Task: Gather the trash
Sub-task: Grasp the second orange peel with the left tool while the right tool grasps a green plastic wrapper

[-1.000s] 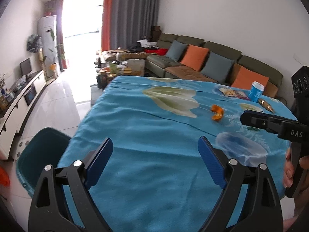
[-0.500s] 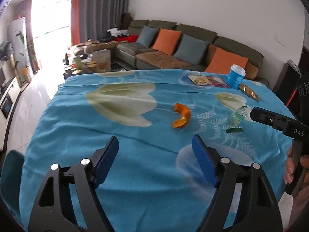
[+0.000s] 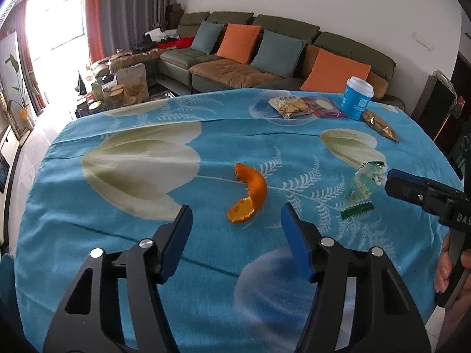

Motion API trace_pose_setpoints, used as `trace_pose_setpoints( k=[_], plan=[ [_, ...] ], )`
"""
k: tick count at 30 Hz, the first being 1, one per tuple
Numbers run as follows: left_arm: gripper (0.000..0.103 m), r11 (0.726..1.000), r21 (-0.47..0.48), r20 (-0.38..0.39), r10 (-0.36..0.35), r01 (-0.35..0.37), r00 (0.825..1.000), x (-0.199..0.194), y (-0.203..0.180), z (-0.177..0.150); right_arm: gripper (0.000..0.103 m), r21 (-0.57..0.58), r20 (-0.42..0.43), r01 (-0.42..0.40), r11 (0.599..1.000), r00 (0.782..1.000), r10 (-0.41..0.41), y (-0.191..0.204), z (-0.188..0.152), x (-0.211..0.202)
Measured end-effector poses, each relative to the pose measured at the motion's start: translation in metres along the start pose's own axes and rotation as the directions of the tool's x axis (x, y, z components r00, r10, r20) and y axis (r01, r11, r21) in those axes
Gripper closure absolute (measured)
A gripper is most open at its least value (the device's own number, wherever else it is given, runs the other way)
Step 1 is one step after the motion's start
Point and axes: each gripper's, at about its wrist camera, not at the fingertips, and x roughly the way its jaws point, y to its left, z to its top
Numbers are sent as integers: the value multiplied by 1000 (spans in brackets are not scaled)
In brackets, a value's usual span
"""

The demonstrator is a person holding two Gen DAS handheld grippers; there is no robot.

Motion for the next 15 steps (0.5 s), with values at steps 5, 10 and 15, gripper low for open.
trace_pose_setpoints(
  k=[5,10,15],
  plan=[
    [47,1000,4,-47,-1,2,999,19,-3,6,50,-1,-12,-10,1000,1000,10,-1,0,5],
    [59,1000,-3,-76,-3,3,997,29,-2,8,50,-1,-27,-18,1000,999,18,0,0,8],
    [73,1000,12,-75,-13,14,997,28,-4,7,53,-4,-49,-22,1000,999,22,3,2,13]
  ],
)
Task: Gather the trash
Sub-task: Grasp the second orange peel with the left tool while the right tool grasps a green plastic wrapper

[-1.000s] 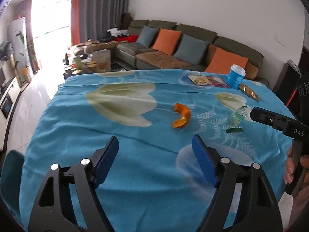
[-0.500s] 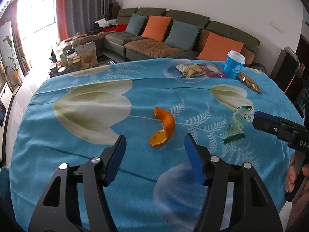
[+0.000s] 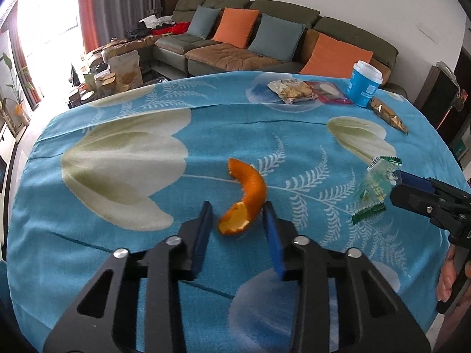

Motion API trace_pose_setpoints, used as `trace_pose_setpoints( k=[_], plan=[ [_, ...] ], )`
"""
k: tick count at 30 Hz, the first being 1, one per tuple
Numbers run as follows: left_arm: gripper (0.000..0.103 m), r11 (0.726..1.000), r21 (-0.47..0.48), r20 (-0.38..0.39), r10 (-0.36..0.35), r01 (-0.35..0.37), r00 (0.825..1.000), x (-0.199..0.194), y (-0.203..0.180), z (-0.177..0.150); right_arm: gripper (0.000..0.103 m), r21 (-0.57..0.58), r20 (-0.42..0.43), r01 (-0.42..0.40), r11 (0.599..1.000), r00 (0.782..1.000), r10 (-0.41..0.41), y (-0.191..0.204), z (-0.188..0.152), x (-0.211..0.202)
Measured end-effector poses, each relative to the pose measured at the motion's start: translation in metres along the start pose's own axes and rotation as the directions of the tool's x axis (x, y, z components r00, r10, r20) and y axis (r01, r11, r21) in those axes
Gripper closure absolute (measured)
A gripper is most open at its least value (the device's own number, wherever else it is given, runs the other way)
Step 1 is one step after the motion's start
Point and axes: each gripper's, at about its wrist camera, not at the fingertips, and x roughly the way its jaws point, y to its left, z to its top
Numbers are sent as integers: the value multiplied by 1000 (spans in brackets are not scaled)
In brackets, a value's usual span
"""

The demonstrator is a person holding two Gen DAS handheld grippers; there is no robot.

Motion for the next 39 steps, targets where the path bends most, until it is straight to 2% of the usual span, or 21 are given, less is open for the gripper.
trace_pose_setpoints(
  k=[3,6,7,14,19,27,36,39],
  plan=[
    [77,1000,8,10,1,-2,1000,-2,-1,-1,59,4,-17,-4,1000,1000,4,0,1,5],
    [86,1000,11,15,-10,9,1000,-4,-2,-3,64,6,-24,-7,1000,1000,7,2,3,9],
    [86,1000,11,18,-12,12,1000,-5,-2,-3,64,5,-27,-12,1000,1000,12,3,4,10],
    [87,999,1,54,-33,33,998,-24,6,-14,90,6,-35,-30,1000,999,30,5,4,14],
    [88,999,-10,76,-43,44,996,-38,12,-26,99,-9,-25,-27,1000,999,27,9,4,12],
    [88,996,-53,112,-61,67,992,-64,26,-43,100,-38,-5,-60,997,998,60,22,3,5],
    [89,997,-66,147,-37,47,988,-91,29,-60,101,-65,3,-111,992,994,112,40,1,-1],
    [89,996,-73,154,-36,48,987,-98,32,-66,98,-89,11,-78,993,997,79,46,0,-3]
  ],
)
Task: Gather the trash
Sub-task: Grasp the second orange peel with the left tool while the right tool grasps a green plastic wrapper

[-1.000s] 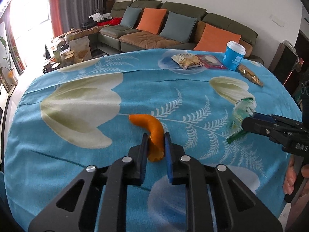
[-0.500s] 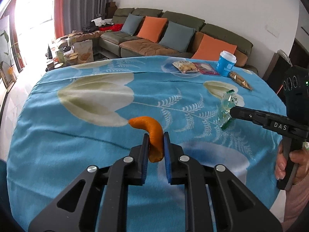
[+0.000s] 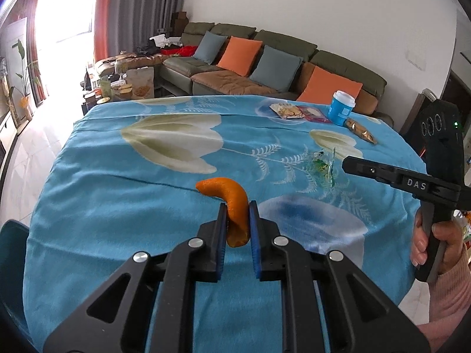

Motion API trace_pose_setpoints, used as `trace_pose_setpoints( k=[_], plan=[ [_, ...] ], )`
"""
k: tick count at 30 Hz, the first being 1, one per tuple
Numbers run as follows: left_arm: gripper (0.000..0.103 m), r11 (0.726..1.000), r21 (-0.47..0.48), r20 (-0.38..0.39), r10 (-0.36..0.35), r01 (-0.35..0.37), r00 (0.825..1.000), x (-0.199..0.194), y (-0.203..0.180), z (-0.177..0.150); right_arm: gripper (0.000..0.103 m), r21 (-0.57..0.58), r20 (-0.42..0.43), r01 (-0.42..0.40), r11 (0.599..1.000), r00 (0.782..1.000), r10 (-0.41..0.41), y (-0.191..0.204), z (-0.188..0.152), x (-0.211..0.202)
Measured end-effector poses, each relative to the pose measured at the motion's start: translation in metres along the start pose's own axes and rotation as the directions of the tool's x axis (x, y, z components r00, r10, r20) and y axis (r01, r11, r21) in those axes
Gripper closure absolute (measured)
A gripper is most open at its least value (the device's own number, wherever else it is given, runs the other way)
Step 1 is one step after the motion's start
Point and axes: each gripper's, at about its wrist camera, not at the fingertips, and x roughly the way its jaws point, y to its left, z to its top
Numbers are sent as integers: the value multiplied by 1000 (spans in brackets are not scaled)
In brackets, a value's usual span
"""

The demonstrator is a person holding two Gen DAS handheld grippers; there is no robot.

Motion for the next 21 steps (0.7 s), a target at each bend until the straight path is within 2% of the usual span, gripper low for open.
trace_pose_setpoints(
  k=[1,4,5,10,15,16,17,21],
  plan=[
    [89,1000,-1,2,4,-4,1000,-2,1,-1,94,2,11,19,1000,1000,-19,0,1,-2],
    [88,1000,-4,5,8,-8,1000,-5,3,-5,65,26,32,53,998,998,-54,-6,3,-5],
    [88,1000,-7,4,10,-10,1000,-6,4,-7,62,29,35,75,997,997,-76,-8,3,-4],
    [88,1000,-19,4,20,-20,1000,-8,9,-12,62,56,-7,82,995,997,-82,-15,5,12],
    [88,999,-28,9,32,-32,999,-12,13,-15,63,89,-27,53,995,998,-50,-16,7,27],
    [88,999,-29,10,34,-34,999,-13,14,-16,68,100,-30,45,994,999,-42,-17,7,29],
    [88,999,-34,10,35,-35,999,-14,15,-17,79,108,-35,34,994,999,-31,-18,6,31],
    [88,998,-39,13,44,-44,999,-18,20,-19,83,115,-39,34,993,999,-30,-19,4,32]
  ],
)
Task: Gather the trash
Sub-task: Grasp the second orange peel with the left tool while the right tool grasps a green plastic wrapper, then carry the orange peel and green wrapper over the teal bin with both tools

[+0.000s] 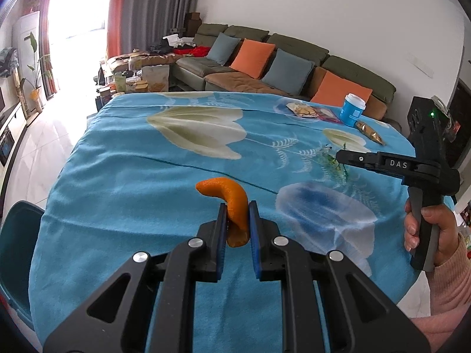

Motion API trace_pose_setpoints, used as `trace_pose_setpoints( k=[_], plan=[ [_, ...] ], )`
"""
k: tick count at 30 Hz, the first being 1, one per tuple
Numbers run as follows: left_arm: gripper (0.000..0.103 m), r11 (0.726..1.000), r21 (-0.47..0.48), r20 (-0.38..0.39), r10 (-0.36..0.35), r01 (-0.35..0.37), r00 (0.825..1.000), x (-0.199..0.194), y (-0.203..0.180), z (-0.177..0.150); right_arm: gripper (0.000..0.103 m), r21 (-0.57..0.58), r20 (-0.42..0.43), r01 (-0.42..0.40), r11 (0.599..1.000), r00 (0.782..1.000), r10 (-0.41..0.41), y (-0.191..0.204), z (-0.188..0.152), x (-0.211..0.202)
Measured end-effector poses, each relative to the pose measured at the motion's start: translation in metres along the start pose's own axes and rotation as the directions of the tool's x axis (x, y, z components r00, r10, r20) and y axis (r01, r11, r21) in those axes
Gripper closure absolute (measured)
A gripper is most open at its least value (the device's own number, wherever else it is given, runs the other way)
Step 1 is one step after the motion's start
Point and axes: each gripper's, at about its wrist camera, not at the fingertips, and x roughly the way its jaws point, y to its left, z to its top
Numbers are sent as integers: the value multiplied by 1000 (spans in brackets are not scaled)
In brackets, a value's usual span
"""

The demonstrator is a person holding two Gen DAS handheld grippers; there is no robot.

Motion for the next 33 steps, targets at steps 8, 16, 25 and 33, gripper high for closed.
trace_pose_setpoints(
  k=[8,16,25,33],
  plan=[
    [88,1000,-2,20,21,-21,1000,-10,5,-3,85,-20,22,-48,999,999,48,13,-1,-9],
    [88,999,-11,36,40,-40,999,-24,11,-7,85,-95,24,-162,982,986,165,48,-6,-17],
    [88,997,-28,50,73,-71,996,-39,20,-11,85,-168,-24,-259,951,966,259,90,-17,-8],
    [88,993,-48,56,106,-103,993,-53,31,-19,85,-208,-75,-318,925,948,309,118,-27,2]
  ],
)
